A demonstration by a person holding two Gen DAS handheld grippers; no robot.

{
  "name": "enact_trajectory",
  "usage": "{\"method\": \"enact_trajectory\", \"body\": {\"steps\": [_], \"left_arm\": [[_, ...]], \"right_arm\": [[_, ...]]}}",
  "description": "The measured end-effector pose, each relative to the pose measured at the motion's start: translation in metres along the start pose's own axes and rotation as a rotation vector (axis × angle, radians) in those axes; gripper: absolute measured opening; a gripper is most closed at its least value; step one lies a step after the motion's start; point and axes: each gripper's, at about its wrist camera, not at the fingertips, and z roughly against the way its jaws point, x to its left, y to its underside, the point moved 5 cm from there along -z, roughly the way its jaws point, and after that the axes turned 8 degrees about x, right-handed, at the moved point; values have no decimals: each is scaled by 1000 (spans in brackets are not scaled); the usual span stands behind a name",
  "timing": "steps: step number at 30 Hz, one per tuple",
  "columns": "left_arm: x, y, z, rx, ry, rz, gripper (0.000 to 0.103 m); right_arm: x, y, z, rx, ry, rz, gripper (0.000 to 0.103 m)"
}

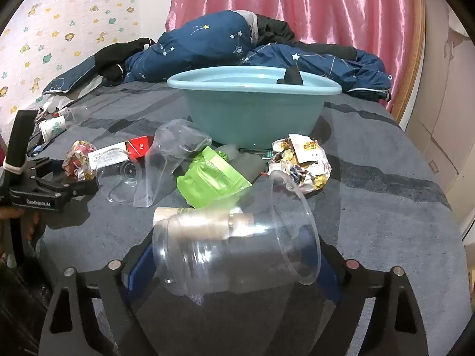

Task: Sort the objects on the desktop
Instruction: 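Grasp the crumpled floral wrapper with the left gripper while the right gripper grasps a clear plastic cup, then lift the floral wrapper with the left gripper while the right gripper carries the clear cup toward the basin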

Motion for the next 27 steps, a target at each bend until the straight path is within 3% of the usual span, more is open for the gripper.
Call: {"method": "enact_trajectory", "body": {"steps": [1, 2, 5, 27], "left_arm": [[-1, 0, 0, 5, 21, 3, 80], [-1, 0, 1, 6, 27, -1, 55], [-4, 0, 3, 7, 31, -13, 45], [-26, 1, 49, -52, 40, -56, 45]], "right_arm": [[1, 0, 1, 1, -1, 3, 88], [1, 0, 2, -3, -3, 5, 88], [3, 0, 8, -22, -7, 3, 87], [11, 0, 52, -92, 13, -26, 87]]}}
